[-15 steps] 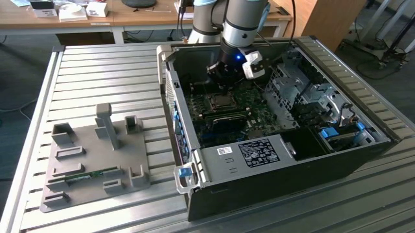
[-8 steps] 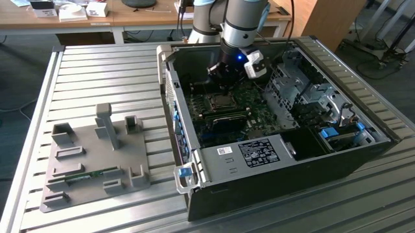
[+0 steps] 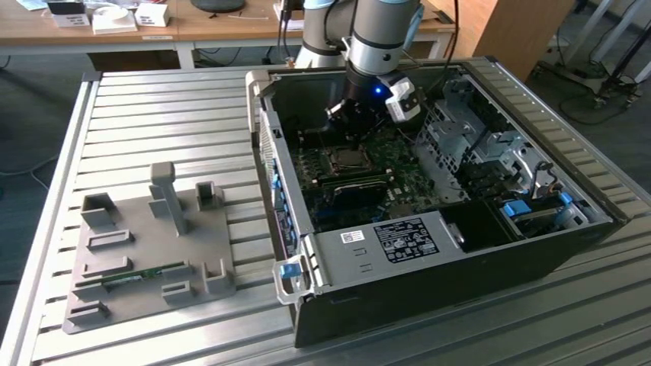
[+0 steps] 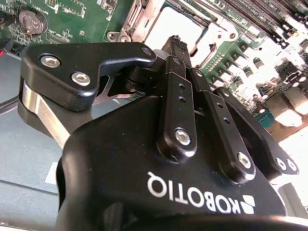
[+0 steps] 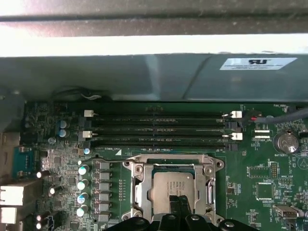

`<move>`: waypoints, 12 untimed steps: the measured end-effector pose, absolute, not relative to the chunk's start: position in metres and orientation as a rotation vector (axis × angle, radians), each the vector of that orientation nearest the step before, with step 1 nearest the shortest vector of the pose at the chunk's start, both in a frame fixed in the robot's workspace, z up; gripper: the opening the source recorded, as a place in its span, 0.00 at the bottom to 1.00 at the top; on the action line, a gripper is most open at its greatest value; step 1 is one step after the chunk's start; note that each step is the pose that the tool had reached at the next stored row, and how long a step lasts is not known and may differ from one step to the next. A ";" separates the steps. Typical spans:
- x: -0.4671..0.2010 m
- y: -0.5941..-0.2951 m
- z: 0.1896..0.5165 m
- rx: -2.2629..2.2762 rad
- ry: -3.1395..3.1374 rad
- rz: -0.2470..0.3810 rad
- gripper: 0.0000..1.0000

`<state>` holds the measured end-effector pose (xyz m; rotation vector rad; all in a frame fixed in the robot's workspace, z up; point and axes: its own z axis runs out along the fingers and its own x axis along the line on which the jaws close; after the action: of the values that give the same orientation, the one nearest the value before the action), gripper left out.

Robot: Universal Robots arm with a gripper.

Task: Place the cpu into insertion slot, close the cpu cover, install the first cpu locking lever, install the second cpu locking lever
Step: 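Close the cpu cover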

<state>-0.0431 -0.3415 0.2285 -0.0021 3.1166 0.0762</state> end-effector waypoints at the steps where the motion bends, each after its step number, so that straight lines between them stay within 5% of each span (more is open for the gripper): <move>1: -0.043 -0.341 0.228 -0.003 3.117 0.076 0.11; 12: -0.044 -0.341 0.228 -0.003 3.116 0.077 0.11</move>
<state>-0.0445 -0.3415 0.2281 -0.0031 3.1163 0.0768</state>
